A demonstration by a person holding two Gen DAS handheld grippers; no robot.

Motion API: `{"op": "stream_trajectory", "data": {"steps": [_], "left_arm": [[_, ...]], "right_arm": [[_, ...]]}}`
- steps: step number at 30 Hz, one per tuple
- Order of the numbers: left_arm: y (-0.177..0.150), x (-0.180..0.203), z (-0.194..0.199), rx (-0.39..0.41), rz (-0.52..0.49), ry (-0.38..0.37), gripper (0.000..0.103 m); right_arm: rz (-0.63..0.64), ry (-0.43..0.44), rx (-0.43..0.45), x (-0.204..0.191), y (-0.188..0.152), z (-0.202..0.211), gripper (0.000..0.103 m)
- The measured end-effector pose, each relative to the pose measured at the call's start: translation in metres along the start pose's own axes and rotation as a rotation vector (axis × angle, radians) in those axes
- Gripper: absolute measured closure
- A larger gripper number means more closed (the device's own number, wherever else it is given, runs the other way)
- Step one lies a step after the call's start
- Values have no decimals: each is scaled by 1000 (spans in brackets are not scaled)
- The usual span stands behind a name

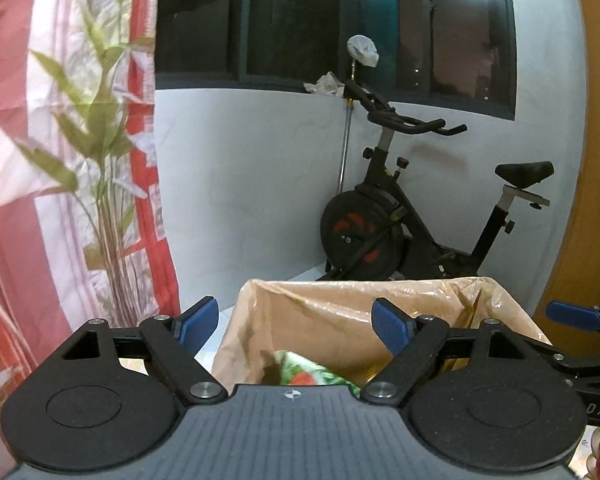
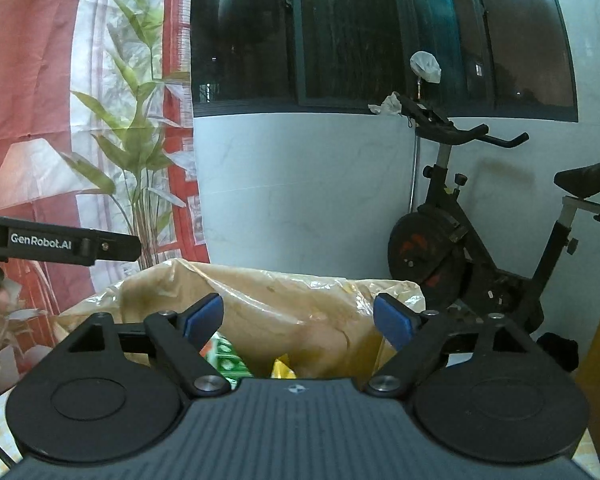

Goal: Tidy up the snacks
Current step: 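Lower both bags into the lined box and open both grippers, then move both grippers back down to the snack pile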

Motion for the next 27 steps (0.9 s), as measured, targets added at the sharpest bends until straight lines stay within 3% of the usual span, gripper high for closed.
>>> {"op": "stream_trajectory", "data": {"steps": [15,27], "left_arm": [[-40,-31,46,-108,86,-29,17],[-64,-61,82,-120,122,28,18]], "right_arm": [[-11,1,-105,-11,-26,33,18],[-26,9,-133,-14,-43,57,18]]}}
Point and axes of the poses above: each gripper's, at about its wrist camera, not at the fingertips, and z roughly against the way its jaws point, x to its right, y to its top, the point moved 2 cm from there along -z, roughly the way its jaws point, and after that the axes turned 12 degrees about -z, right-handed, at the moved point
